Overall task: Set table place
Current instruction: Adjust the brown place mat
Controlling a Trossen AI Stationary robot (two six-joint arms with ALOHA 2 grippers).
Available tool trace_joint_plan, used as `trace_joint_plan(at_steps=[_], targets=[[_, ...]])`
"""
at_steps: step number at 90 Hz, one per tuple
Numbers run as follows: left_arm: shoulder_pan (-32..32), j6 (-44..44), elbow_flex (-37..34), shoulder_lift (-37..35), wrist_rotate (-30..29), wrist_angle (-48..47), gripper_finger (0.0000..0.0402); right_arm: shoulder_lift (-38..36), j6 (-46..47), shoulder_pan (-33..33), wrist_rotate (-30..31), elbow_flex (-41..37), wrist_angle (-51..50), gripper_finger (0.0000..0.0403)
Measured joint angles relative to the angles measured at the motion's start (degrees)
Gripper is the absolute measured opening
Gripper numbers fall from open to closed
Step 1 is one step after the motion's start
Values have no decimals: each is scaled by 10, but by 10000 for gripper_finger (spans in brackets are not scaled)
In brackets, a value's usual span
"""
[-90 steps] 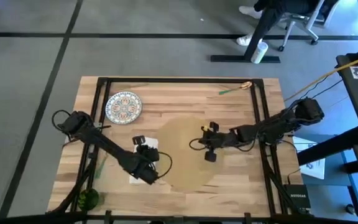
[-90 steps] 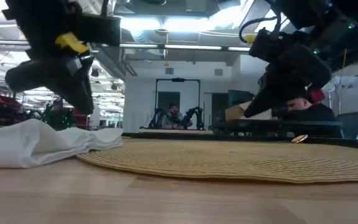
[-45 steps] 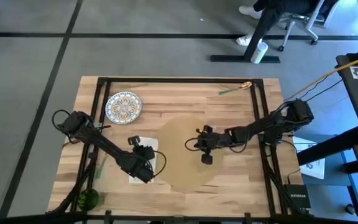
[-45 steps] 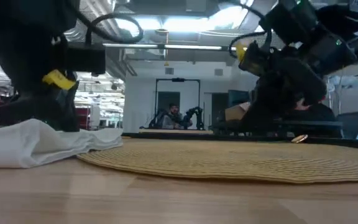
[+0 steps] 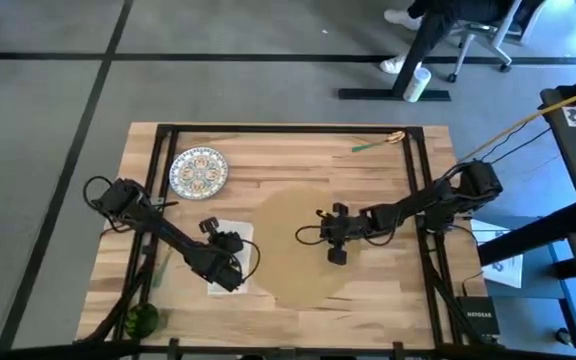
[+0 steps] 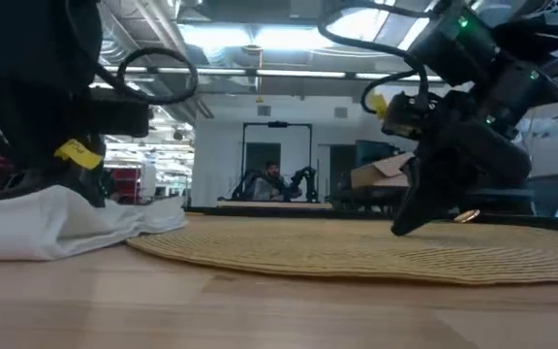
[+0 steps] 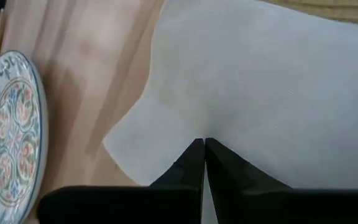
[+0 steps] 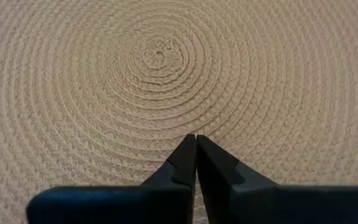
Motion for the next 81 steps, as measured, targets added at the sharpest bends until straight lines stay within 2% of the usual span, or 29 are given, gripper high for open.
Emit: trace_joint_plan(at_steps=[31, 81], targets=[[-14, -19, 0, 0, 2, -5, 0, -2, 14, 1, -10, 1, -51, 0], [-14, -34, 0, 0, 4, -52, 0, 0, 34, 38, 6, -1, -58, 0]])
